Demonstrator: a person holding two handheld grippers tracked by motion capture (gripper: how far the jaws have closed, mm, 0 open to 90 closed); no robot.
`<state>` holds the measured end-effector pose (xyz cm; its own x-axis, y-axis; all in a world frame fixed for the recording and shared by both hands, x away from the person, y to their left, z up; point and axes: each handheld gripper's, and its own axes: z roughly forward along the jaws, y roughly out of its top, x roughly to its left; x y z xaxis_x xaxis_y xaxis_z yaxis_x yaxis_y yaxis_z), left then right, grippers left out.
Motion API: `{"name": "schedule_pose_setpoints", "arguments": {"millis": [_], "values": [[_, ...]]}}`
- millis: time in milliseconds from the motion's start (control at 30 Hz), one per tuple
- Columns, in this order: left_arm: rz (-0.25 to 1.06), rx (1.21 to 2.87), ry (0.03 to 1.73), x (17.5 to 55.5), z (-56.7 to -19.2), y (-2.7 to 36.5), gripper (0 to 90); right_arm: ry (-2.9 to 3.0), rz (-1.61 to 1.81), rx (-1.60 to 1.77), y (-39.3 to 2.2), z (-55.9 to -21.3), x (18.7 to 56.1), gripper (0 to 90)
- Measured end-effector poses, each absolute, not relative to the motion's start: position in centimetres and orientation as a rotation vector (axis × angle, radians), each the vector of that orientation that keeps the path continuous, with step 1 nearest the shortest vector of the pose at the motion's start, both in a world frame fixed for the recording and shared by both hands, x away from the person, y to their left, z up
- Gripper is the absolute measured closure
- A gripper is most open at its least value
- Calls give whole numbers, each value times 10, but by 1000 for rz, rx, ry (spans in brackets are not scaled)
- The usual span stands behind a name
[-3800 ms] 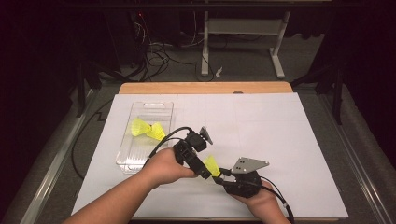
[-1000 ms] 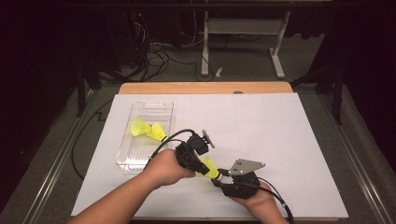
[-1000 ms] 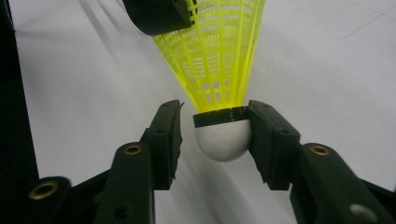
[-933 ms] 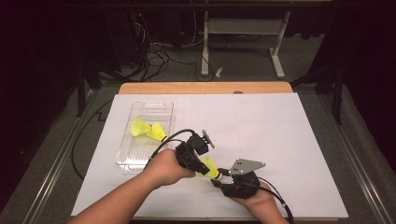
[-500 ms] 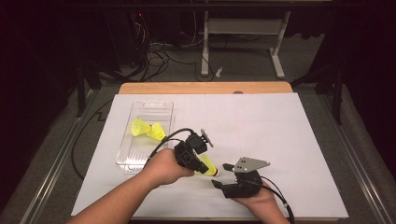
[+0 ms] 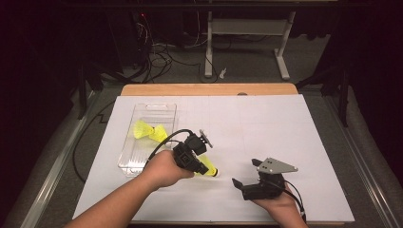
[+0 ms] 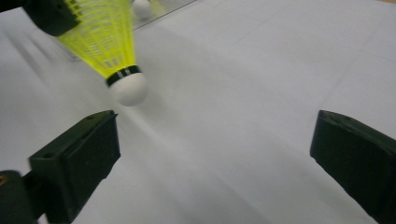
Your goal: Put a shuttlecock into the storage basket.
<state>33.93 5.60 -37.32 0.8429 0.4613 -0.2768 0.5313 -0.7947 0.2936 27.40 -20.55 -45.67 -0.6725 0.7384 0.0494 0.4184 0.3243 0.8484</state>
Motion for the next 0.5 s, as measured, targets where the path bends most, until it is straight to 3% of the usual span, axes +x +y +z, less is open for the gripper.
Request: {"name": "schedule_pose_setpoints", "arguments": {"millis": [500], "values": [[-247,2624,776,342,-371,67,891,2037,1283,1111,-261,-455,263,2]]}}
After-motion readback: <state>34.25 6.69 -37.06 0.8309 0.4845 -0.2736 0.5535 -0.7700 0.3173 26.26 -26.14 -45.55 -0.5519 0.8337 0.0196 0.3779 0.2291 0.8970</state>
